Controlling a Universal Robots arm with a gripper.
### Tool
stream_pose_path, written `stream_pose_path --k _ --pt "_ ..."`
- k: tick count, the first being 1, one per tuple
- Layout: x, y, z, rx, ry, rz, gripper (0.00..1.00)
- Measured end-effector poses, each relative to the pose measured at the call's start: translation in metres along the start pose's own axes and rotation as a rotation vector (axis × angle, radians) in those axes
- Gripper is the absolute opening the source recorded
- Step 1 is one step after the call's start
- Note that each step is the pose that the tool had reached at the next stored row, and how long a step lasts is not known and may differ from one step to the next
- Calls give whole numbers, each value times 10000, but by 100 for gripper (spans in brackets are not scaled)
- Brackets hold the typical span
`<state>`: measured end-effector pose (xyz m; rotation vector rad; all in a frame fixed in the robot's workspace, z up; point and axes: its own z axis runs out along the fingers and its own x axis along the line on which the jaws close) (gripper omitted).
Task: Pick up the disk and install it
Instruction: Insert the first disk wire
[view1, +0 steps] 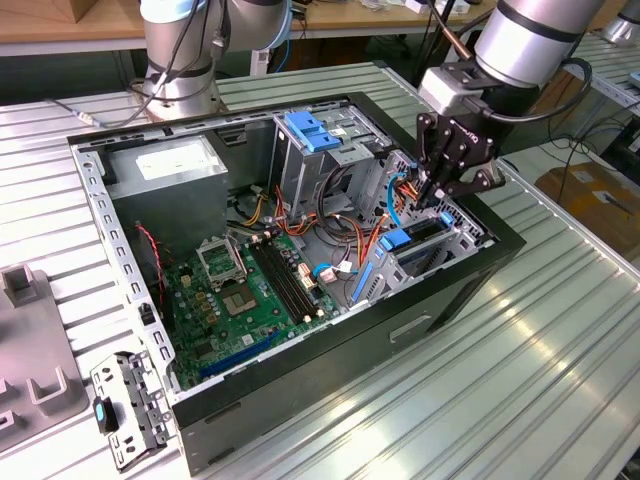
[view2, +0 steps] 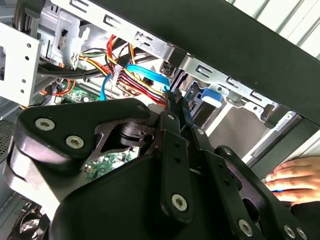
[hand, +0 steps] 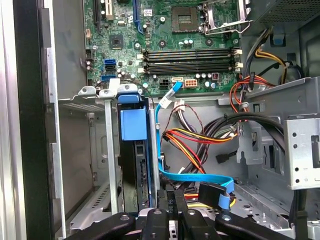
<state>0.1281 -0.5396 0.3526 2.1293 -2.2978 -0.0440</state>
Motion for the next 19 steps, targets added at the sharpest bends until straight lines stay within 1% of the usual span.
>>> stream_pose_path --k 3,7,11,12,14,15,17,19 --pt "9 0 -4 0 0 2 16" --pt "63 -2 -4 0 -1 5 16" --pt "98 39 0 -1 1 -83 16" --pt "117 41 4 -2 3 -165 16" --pt "179 37 8 -2 4 -175 16" --pt "194 36 8 -2 3 -175 16" --pt "203 35 9 -2 3 -175 16" --pt "205 49 15 -3 5 -245 16"
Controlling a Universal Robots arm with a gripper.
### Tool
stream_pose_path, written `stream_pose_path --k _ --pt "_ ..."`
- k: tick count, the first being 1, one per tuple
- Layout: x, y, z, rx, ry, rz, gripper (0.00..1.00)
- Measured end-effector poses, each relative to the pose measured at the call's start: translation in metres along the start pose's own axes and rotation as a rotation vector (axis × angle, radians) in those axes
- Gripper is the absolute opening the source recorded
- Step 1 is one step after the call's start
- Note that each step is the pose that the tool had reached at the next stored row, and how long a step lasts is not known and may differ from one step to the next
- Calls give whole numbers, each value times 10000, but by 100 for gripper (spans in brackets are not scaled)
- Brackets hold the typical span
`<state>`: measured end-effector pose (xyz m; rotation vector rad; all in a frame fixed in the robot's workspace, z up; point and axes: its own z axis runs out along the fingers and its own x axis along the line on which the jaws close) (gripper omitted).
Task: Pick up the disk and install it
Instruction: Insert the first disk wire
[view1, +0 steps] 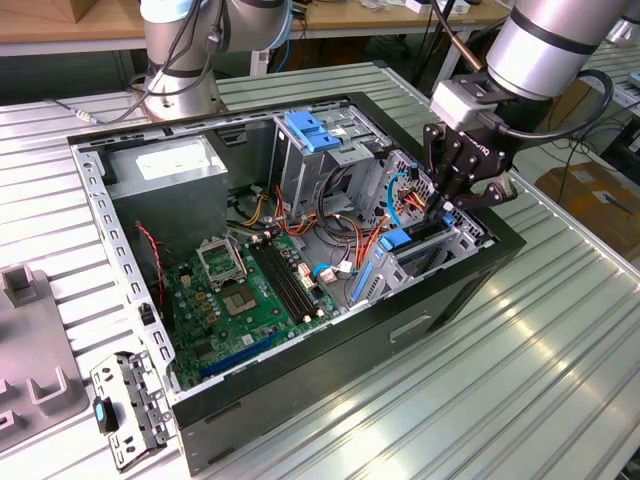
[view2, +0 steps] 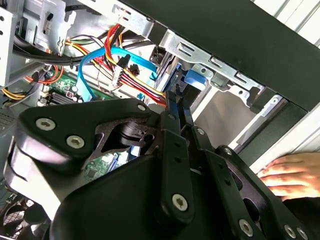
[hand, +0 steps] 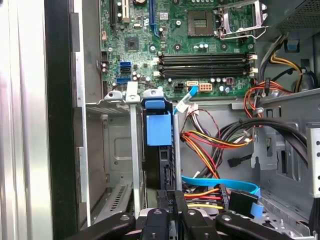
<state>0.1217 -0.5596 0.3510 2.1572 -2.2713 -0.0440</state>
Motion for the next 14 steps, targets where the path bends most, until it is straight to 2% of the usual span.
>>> stream_pose_path --k 10,14 --pt "-6 0 23 -2 11 -219 16" --pt "-7 0 29 -5 18 -462 16"
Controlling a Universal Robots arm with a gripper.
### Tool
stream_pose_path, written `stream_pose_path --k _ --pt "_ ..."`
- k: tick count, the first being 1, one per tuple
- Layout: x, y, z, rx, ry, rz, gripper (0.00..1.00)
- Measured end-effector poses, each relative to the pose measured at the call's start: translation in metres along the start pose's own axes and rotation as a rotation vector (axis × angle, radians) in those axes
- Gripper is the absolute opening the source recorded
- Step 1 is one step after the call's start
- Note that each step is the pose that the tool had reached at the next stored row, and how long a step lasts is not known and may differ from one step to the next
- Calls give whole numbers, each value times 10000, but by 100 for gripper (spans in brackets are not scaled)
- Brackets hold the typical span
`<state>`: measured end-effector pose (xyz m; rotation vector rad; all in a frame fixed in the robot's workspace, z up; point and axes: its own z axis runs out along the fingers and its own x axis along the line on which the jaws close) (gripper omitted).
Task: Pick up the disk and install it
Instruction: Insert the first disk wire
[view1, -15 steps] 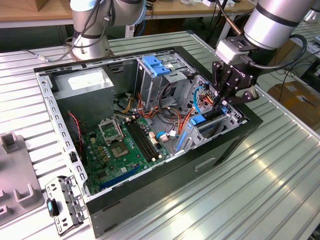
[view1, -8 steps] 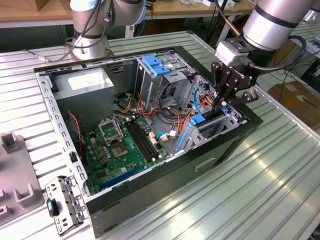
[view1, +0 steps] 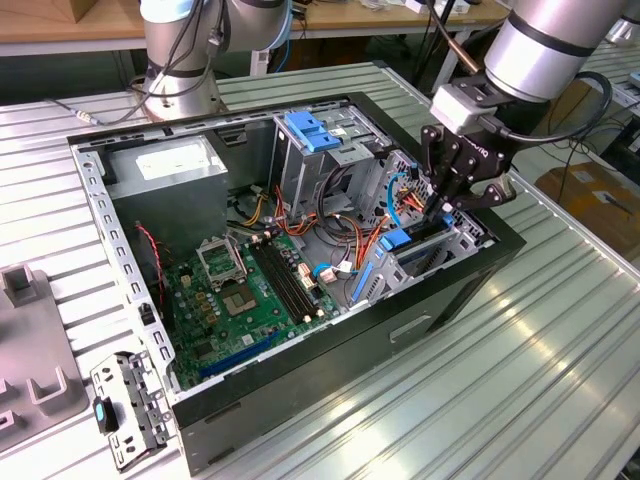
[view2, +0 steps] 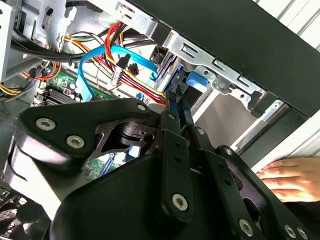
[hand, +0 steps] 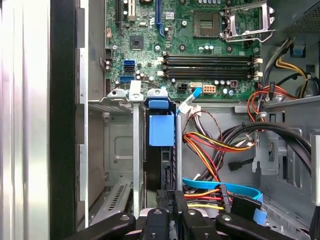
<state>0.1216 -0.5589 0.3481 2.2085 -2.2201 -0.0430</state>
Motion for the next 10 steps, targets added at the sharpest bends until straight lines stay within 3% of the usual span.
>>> stream_pose_path --k 10 --pt "0 -1 29 -3 0 -72 16"
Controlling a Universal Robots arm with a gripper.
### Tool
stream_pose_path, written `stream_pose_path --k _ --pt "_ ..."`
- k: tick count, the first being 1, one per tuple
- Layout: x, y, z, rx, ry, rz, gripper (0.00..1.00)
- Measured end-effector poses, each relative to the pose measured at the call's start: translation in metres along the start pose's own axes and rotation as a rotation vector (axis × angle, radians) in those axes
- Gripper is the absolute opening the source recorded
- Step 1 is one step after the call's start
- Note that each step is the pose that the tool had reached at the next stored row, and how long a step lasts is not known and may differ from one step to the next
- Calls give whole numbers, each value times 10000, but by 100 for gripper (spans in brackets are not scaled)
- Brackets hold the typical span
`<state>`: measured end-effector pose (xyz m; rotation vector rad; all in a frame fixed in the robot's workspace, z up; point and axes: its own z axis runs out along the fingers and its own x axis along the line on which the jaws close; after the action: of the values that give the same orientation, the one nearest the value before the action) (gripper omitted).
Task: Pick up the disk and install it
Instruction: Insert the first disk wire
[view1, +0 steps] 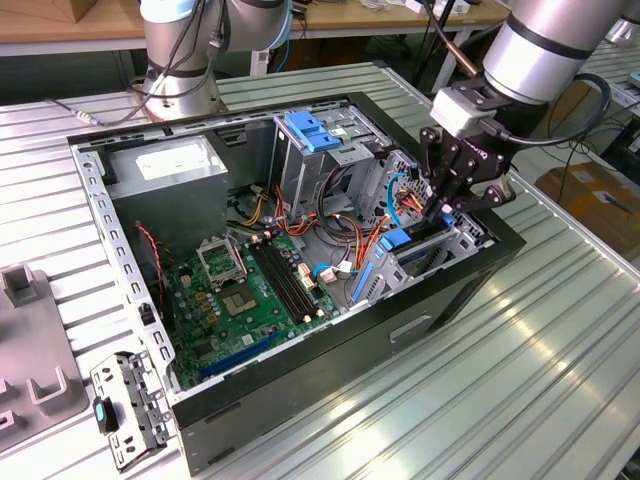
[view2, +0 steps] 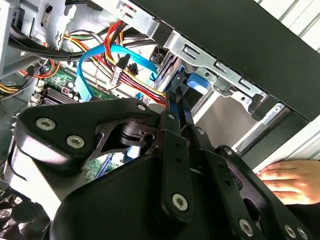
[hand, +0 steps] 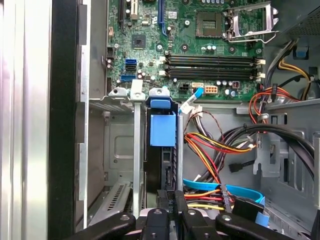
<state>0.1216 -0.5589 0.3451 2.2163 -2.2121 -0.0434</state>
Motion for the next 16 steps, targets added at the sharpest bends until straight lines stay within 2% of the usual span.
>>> stream_pose_path --k 3,9,10,11,12,14,16 --pt "1 -1 47 -38 4 1 16" --pt "1 -1 60 -51 -9 1 17" --pt "1 -1 48 -51 -6 1 23" --pt "0 -2 24 -51 -5 1 23" --pt "-1 -4 -34 -51 -2 0 30" --pt "-2 -4 -92 -51 1 2 30" --pt "-2 -4 -95 -51 -2 2 30"
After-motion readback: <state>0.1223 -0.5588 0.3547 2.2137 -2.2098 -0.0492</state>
